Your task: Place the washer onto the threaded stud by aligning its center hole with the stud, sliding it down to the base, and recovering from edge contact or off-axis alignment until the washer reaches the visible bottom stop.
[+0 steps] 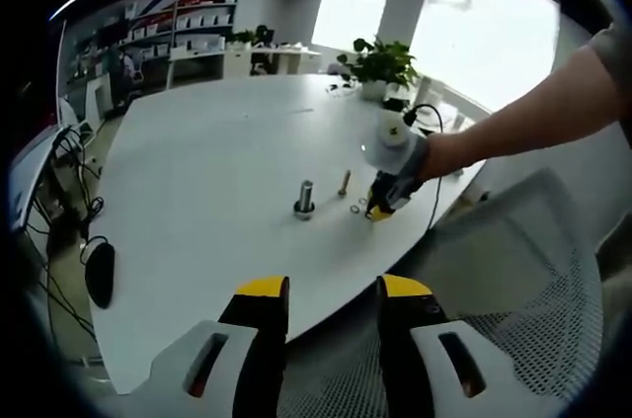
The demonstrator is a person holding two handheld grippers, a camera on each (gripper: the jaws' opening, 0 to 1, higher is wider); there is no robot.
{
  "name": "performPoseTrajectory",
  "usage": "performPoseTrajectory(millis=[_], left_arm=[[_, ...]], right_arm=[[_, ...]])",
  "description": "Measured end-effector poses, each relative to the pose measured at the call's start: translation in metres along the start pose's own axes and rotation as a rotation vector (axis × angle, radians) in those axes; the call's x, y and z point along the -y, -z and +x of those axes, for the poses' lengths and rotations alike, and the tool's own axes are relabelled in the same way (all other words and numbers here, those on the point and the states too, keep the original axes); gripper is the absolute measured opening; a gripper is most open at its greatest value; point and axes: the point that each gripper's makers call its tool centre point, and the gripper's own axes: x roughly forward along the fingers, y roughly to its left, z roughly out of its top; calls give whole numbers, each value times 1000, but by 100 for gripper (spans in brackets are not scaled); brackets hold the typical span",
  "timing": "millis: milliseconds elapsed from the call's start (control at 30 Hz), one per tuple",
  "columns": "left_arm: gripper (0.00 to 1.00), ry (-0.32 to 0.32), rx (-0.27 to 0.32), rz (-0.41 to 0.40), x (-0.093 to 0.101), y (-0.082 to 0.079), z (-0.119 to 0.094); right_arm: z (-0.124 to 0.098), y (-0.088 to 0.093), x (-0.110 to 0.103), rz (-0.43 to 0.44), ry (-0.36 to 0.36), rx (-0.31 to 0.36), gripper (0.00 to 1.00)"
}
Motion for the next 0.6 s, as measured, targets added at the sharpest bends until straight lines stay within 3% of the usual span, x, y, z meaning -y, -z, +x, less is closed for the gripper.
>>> performPoseTrajectory(millis=[600], left_arm=[[34,-7,-4,-2,-1,1,0]], right_arm=[[0,0,1,3,-7,-86,15]])
